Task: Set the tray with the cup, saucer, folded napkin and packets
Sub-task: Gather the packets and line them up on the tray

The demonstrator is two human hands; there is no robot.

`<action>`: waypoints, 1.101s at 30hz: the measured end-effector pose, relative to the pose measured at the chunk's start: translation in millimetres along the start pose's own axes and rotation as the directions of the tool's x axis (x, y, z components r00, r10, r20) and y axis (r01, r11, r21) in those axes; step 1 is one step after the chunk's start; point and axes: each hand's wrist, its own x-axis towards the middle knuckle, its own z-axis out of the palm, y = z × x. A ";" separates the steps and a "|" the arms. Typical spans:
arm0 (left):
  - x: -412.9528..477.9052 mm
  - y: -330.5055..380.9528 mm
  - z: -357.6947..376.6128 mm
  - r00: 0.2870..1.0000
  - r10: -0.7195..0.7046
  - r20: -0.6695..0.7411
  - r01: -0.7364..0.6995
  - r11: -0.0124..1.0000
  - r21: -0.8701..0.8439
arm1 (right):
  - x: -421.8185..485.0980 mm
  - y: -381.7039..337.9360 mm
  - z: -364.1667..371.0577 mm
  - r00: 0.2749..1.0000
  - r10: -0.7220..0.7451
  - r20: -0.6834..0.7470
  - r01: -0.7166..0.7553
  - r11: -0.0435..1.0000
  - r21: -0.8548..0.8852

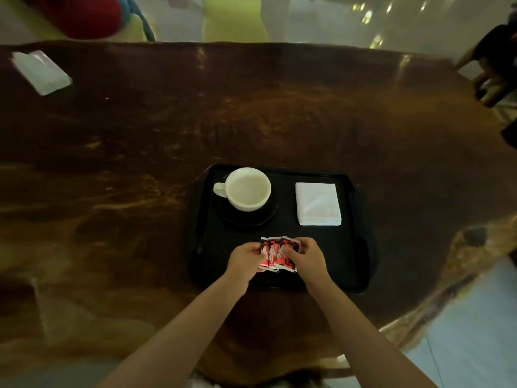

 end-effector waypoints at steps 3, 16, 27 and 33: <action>3.7 -8.4 -1.2 0.996 0.079 -0.043 -0.076 0.994 0.074 | 7.7 2.7 4.1 1.000 0.013 0.017 -0.011 0.996 -0.089; 9.9 -20.2 -6.1 0.957 0.276 -0.092 -0.231 0.913 0.337 | 9.6 8.8 9.9 0.985 -0.169 0.029 0.167 0.904 -0.394; 8.8 -26.0 -6.4 0.943 0.271 -0.191 -0.221 0.943 0.248 | 9.3 15.7 10.1 0.940 -0.329 -0.096 0.232 0.817 -0.528; 11.3 -25.6 -11.8 0.946 0.243 -0.215 -0.193 0.954 0.228 | 12.5 19.2 4.4 0.904 -0.425 -0.054 0.301 0.722 -0.623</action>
